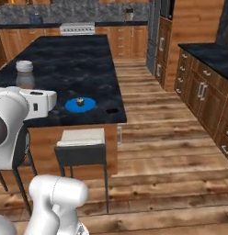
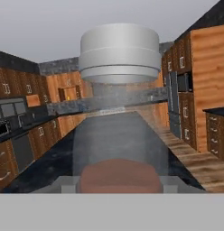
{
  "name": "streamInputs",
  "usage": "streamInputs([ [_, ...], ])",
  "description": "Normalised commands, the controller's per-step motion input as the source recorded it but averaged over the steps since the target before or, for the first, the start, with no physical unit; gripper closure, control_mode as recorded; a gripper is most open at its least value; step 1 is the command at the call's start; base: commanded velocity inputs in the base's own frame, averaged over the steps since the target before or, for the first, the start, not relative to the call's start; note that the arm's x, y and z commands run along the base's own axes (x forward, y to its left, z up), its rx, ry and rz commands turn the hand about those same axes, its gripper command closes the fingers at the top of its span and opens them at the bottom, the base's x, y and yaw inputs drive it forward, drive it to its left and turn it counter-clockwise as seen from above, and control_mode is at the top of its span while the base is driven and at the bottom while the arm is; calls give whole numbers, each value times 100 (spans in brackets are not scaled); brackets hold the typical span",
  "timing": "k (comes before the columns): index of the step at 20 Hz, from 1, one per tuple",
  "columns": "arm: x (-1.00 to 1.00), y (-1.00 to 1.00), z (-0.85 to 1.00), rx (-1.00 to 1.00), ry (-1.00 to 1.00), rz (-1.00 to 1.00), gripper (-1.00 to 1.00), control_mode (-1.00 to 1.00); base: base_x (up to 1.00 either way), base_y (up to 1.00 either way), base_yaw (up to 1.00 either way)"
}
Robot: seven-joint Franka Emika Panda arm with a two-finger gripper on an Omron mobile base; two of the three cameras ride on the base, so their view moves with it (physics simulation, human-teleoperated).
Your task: Take the cinnamon bottle from the cabinet and place it on the dining table, next to the plate with the cupcake. Then take the chocolate from the dining counter and place it on the cupcake plate.
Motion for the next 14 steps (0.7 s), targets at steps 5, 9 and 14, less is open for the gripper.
streamInputs([
  [5,0,0,0,0,0,0,100,100,40,-97,49],
  [9,0,0,0,0,0,0,100,100,67,-72,36],
  [14,0,0,0,0,0,0,100,100,38,-85,29],
])
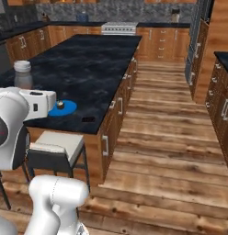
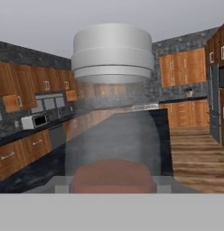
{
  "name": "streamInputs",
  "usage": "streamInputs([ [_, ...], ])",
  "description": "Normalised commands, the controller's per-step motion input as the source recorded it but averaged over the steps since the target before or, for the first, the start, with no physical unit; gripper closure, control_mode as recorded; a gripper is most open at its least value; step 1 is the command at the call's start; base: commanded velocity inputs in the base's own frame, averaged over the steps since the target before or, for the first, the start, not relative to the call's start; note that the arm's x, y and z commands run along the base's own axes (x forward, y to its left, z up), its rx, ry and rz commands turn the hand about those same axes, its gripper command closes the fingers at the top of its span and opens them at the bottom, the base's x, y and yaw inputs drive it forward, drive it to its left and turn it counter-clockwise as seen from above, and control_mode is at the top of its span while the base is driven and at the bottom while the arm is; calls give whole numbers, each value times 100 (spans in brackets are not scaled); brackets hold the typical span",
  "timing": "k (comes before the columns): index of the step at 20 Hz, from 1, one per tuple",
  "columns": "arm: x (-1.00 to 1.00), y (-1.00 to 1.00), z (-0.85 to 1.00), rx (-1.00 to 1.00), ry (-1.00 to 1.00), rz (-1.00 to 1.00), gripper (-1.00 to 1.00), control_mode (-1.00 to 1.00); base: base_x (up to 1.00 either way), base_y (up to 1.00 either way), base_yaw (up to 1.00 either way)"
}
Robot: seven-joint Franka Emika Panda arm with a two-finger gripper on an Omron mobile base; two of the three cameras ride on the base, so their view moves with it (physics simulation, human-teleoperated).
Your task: Take the cinnamon bottle from the cabinet and place it on the dining table, next to the plate with the cupcake. Then take the chocolate from the dining counter and place it on the cupcake plate.
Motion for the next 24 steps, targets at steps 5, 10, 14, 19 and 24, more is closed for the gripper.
streamInputs([
  [5,0,0,0,0,0,0,100,100,82,-71,19],
  [10,0,0,0,0,0,0,100,100,100,-7,1],
  [14,0,0,0,0,0,0,100,100,64,-1,4],
  [19,0,0,0,0,0,0,100,100,-14,-47,46],
  [24,0,0,0,0,0,0,100,100,-17,-70,63],
])
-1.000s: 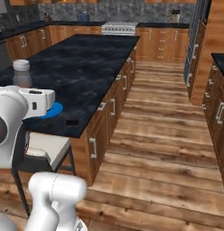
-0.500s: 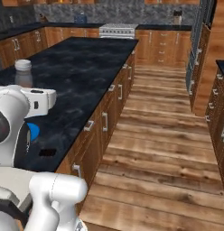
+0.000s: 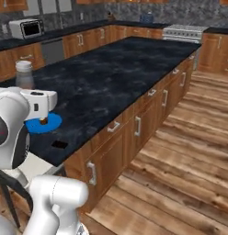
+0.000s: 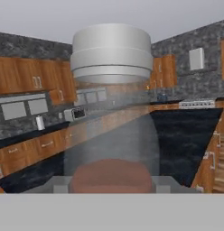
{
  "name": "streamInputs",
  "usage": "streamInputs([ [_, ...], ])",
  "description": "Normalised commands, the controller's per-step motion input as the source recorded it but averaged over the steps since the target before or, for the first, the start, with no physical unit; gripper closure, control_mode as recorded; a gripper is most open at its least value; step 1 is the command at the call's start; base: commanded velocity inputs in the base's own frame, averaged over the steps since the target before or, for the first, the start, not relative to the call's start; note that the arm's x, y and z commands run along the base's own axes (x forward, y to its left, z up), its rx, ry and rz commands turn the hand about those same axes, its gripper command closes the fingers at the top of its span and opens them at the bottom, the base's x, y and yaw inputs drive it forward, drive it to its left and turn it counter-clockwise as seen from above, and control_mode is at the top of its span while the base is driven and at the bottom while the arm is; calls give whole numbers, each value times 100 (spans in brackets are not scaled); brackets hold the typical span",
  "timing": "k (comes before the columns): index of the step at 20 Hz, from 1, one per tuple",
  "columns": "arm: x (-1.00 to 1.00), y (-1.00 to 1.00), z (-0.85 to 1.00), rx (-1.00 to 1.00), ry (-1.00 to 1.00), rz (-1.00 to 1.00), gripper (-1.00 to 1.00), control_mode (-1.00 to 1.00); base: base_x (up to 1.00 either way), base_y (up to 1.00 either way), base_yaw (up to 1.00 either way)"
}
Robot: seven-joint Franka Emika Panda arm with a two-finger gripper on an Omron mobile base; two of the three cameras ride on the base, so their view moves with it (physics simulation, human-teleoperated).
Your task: Take the cinnamon bottle from the cabinet and place it on the dining table, next to the plate with the cupcake. Then take the chocolate from the dining counter and place it on the cupcake plate.
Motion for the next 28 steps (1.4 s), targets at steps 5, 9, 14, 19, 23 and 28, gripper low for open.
streamInputs([
  [5,0,0,0,0,0,0,100,100,-15,-69,64],
  [9,0,0,0,0,0,0,100,100,1,-68,61],
  [14,0,0,0,0,0,0,100,100,9,-71,59],
  [19,0,0,0,0,0,0,100,100,15,-85,54],
  [23,0,0,0,0,0,0,100,100,8,-91,49],
  [28,0,0,0,0,0,0,100,100,19,-87,49],
])
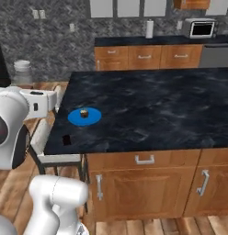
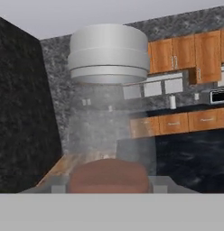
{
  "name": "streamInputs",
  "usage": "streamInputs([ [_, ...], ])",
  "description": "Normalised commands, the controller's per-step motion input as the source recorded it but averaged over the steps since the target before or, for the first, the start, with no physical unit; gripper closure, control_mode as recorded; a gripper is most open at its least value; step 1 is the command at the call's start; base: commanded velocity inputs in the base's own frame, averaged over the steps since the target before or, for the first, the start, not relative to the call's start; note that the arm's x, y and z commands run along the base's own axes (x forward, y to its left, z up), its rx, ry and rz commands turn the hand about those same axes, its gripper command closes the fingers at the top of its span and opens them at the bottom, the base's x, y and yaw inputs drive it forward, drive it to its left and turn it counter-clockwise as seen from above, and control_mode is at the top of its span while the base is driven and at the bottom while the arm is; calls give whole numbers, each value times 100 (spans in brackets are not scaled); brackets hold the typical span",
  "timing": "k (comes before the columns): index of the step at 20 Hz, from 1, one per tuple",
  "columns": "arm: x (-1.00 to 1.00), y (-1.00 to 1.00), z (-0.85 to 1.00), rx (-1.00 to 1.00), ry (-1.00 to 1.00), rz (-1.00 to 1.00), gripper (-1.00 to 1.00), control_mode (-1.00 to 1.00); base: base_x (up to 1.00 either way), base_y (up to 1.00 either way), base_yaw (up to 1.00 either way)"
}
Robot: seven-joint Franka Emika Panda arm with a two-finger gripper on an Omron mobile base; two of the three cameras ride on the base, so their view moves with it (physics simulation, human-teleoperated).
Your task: Take the cinnamon bottle from the cabinet and place it on the dining table, next to the plate with the cupcake. Then take the chocolate from the dining counter and place it on the cupcake plate.
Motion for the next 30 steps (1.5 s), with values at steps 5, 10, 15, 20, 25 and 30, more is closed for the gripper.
streamInputs([
  [5,0,0,0,0,0,0,100,100,51,-63,41],
  [10,0,0,0,0,0,0,100,100,77,-22,32],
  [15,0,0,0,0,0,0,100,100,7,-9,7],
  [20,0,0,0,0,0,0,100,100,-5,-1,0],
  [25,0,0,0,0,0,0,100,100,0,-1,0],
  [30,2,-54,-38,2,12,19,100,-100,0,0,0],
])
